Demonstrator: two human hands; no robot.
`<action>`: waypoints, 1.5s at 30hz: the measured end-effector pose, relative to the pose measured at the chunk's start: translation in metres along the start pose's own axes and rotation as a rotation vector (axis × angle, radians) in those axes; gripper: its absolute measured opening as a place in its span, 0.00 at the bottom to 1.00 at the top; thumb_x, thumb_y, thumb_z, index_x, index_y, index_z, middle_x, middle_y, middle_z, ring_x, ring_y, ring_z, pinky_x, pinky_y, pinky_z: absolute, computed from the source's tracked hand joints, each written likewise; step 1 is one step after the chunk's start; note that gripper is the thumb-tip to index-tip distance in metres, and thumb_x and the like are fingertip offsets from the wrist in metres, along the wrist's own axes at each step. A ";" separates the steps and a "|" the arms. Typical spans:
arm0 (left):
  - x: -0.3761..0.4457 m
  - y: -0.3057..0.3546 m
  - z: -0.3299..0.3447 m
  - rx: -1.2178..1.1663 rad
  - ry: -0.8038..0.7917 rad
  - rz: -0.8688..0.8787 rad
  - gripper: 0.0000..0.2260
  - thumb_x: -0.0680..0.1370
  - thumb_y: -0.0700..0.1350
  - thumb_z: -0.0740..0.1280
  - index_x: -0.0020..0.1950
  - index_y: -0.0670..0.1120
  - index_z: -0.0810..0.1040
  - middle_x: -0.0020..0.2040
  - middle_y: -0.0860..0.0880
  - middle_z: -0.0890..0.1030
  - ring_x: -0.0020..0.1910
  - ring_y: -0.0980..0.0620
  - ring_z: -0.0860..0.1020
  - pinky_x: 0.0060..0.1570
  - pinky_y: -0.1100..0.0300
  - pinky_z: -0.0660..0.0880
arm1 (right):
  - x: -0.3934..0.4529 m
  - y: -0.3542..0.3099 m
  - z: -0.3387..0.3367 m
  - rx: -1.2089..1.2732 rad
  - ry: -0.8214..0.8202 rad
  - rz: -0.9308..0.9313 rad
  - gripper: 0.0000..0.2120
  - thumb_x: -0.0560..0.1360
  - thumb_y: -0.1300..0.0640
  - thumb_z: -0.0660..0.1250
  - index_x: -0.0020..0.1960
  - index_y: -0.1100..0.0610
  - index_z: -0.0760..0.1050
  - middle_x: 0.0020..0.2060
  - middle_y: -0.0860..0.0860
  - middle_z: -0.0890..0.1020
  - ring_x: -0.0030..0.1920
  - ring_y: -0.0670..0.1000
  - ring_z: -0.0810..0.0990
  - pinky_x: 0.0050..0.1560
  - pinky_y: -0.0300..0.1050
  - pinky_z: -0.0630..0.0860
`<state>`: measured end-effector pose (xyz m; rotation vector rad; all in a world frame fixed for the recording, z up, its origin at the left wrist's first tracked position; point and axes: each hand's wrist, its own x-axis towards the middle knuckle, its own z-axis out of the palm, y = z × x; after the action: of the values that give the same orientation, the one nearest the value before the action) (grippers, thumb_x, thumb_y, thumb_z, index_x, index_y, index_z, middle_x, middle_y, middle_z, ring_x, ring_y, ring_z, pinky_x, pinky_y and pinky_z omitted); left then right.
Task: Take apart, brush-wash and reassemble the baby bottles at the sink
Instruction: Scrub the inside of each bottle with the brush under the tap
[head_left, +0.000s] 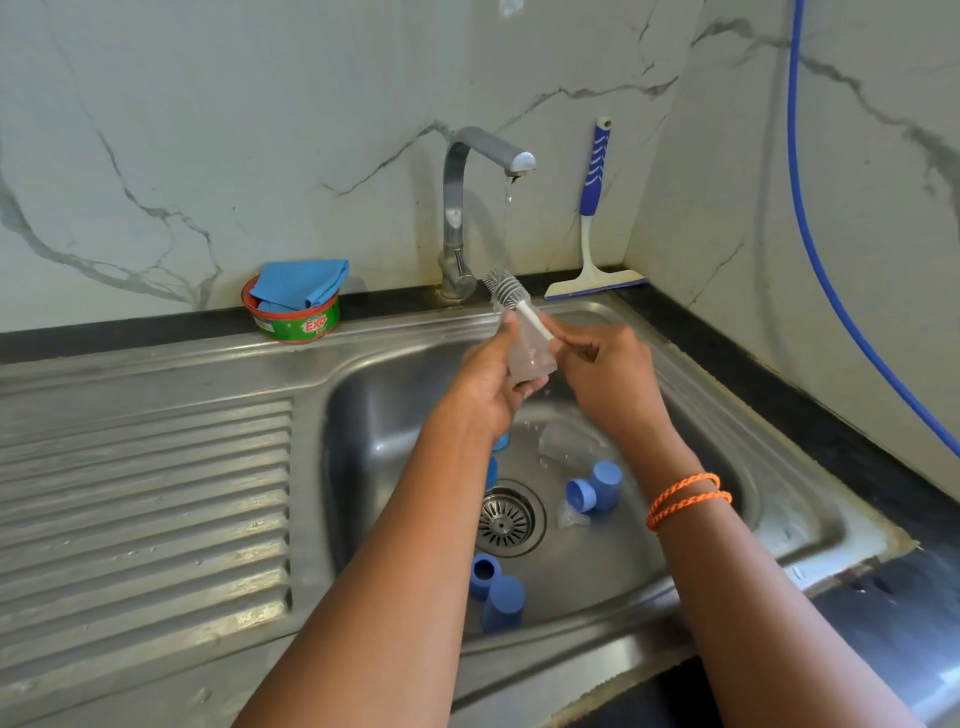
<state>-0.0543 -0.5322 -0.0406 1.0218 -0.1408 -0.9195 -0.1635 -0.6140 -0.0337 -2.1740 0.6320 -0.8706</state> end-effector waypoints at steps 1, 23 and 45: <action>0.003 0.001 -0.002 -0.059 0.035 -0.001 0.17 0.85 0.55 0.64 0.61 0.42 0.79 0.59 0.39 0.84 0.60 0.40 0.83 0.66 0.43 0.78 | -0.001 0.001 0.001 -0.023 -0.016 0.003 0.14 0.83 0.55 0.68 0.63 0.41 0.85 0.36 0.54 0.83 0.34 0.45 0.70 0.36 0.44 0.70; 0.015 0.013 -0.022 -0.272 0.096 0.139 0.28 0.77 0.56 0.76 0.71 0.44 0.74 0.65 0.40 0.81 0.59 0.44 0.82 0.47 0.52 0.81 | -0.005 -0.010 -0.011 0.142 -0.181 0.181 0.13 0.84 0.56 0.68 0.64 0.42 0.84 0.28 0.48 0.74 0.27 0.45 0.67 0.26 0.37 0.68; 0.021 0.011 -0.020 -0.551 0.107 0.057 0.28 0.84 0.63 0.59 0.75 0.44 0.68 0.66 0.36 0.77 0.50 0.42 0.79 0.35 0.55 0.78 | -0.002 -0.003 -0.021 0.173 -0.275 0.273 0.14 0.85 0.56 0.67 0.65 0.42 0.84 0.26 0.48 0.71 0.24 0.45 0.64 0.23 0.37 0.63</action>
<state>-0.0247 -0.5318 -0.0490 0.5485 0.1679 -0.7876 -0.1799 -0.6194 -0.0213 -1.9482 0.6682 -0.4549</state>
